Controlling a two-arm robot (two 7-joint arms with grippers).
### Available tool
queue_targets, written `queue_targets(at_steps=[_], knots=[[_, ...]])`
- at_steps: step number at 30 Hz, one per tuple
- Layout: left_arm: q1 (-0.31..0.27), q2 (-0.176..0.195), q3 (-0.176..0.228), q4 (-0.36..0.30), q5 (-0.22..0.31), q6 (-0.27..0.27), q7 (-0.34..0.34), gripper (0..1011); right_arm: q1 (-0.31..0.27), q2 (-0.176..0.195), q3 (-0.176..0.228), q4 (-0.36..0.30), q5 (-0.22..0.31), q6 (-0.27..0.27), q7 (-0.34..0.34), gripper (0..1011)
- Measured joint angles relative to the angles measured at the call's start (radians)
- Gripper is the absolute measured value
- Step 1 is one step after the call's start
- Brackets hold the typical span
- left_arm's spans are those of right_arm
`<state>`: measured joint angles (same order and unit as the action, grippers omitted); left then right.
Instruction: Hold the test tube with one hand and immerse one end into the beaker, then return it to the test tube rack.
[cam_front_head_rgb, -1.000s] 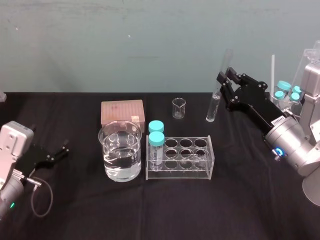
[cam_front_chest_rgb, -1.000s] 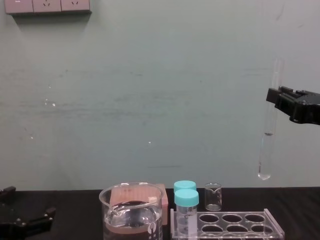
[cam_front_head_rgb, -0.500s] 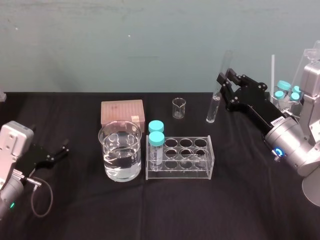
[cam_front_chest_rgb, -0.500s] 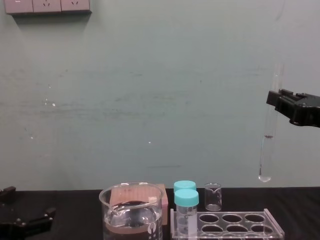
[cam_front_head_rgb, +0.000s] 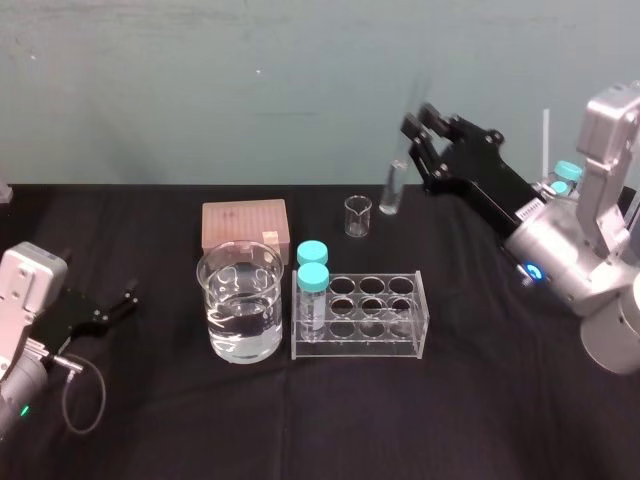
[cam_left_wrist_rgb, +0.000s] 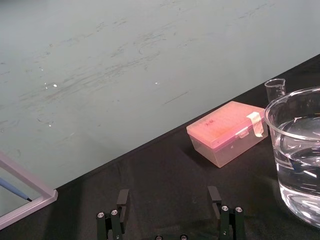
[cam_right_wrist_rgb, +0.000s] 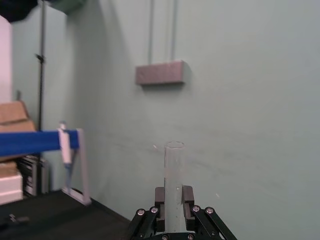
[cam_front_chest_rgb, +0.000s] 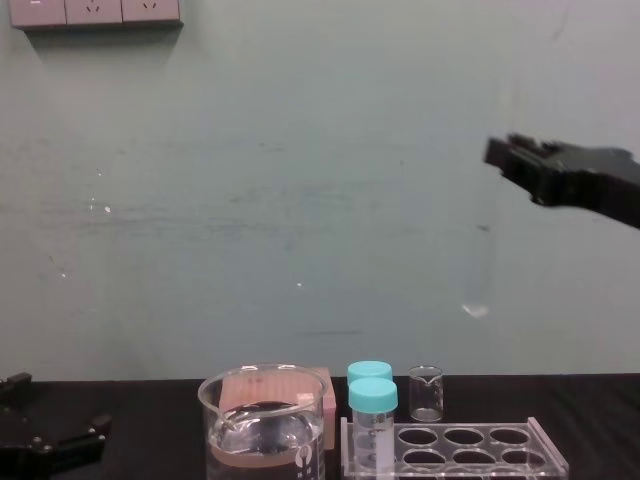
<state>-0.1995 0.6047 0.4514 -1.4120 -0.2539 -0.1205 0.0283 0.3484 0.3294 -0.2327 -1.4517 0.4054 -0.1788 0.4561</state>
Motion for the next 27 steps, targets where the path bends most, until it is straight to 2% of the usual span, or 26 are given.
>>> queue_targets(at_steps=[8,14,21,27], knots=[[0.0,0.0,0.0,0.0,0.0,0.0,0.0,1000,0.084,-0.03,-0.061,0.047,0.038,-0.036,0.086,216],[0.0,0.0,0.0,0.0,0.0,0.0,0.0,1000,0.146,-0.075,-0.137,0.09,0.078,-0.058,0.172,216],[0.0,0.0,0.0,0.0,0.0,0.0,0.0,1000,0.178,-0.11,-0.204,0.127,0.114,-0.062,0.24,216],[0.0,0.0,0.0,0.0,0.0,0.0,0.0,1000,0.185,-0.116,-0.242,0.161,0.126,-0.053,0.257,217]])
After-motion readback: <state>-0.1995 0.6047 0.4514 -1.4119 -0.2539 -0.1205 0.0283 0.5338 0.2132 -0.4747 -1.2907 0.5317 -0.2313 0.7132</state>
